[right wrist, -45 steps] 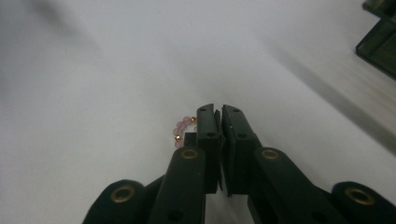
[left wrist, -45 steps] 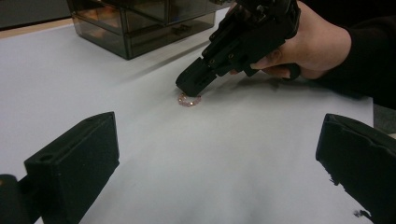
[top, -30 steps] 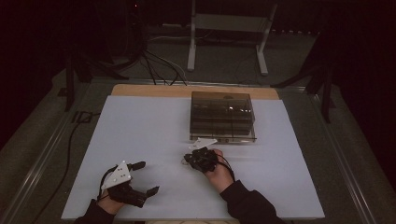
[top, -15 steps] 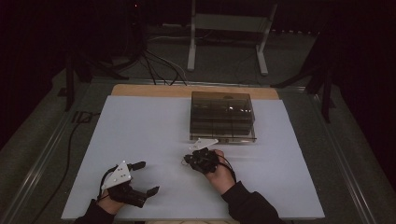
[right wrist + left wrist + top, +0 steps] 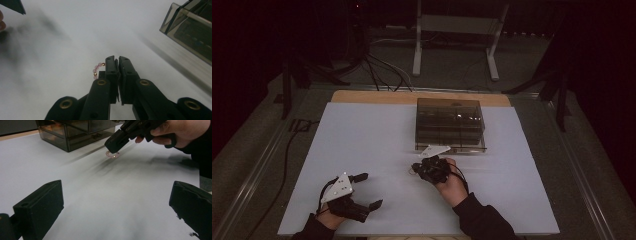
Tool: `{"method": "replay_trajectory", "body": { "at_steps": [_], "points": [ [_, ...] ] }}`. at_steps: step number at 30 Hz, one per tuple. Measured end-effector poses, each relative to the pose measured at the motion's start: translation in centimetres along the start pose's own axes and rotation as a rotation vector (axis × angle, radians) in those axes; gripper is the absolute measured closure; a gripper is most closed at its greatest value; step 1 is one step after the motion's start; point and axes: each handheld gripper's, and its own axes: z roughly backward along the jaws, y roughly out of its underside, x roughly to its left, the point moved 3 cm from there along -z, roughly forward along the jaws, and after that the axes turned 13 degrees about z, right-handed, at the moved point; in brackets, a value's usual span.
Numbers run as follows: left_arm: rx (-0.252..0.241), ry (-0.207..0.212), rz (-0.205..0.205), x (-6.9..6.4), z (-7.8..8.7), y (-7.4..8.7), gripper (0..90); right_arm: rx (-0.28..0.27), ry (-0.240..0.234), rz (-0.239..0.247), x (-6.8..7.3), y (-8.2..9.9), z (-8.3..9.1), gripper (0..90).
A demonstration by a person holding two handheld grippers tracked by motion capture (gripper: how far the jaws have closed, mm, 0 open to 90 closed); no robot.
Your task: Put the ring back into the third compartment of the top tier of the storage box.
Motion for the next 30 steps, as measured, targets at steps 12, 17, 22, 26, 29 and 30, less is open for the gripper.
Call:
{"method": "replay_trajectory", "body": {
  "at_steps": [12, 17, 22, 26, 29, 30],
  "points": [
    [0.000, 0.000, -0.003, -0.1, 0.0, 0.0, 0.6, -0.003, 0.007, -0.005, -0.2, -0.4, 0.9, 87.1],
    [0.001, -0.002, -0.002, 0.0, 0.0, 0.0, 0.6, -0.011, 0.009, -0.010, -0.4, -0.5, 1.2, 87.1],
    [0.001, -0.001, -0.004, -0.1, 0.0, 0.0, 0.6, -0.012, 0.013, -0.009, -0.6, -0.7, 1.6, 87.1],
    [0.003, -0.001, -0.006, -0.1, 0.0, 0.0, 0.6, -0.012, 0.020, -0.017, -0.9, -0.7, 1.9, 87.1],
    [0.002, -0.001, -0.004, -0.1, 0.0, 0.0, 0.6, -0.014, 0.027, -0.021, -1.2, -0.8, 2.2, 87.0],
    [0.002, -0.002, -0.004, -0.1, 0.0, 0.0, 0.6, -0.014, 0.030, -0.021, -1.3, -0.8, 2.3, 87.1]
  ]
}}
